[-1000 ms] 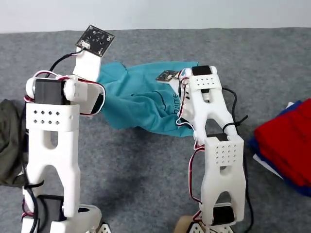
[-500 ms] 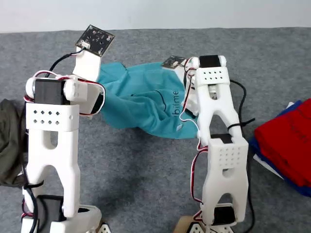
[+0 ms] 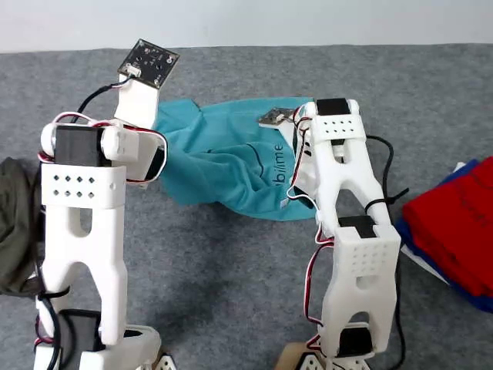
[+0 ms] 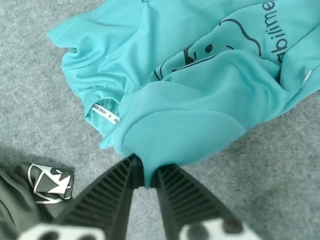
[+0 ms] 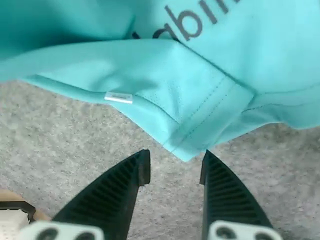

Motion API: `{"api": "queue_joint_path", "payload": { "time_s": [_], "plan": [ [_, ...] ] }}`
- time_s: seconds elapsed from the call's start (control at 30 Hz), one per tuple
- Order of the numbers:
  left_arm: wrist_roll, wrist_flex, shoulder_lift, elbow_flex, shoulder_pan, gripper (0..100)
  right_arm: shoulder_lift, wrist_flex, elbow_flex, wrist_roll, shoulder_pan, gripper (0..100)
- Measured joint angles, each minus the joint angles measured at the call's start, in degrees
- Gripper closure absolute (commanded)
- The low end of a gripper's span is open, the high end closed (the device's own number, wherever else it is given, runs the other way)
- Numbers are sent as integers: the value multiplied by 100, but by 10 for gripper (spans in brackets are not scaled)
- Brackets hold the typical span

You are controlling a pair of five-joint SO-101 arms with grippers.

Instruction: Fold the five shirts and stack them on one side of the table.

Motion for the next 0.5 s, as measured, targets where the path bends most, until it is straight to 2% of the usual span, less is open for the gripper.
{"api": "queue_joint_path", "payload": {
  "time_s": [0.5],
  "plan": [
    [26,0,0,0,0,998,721,-422,0,-9,-211,823]
  ]
}}
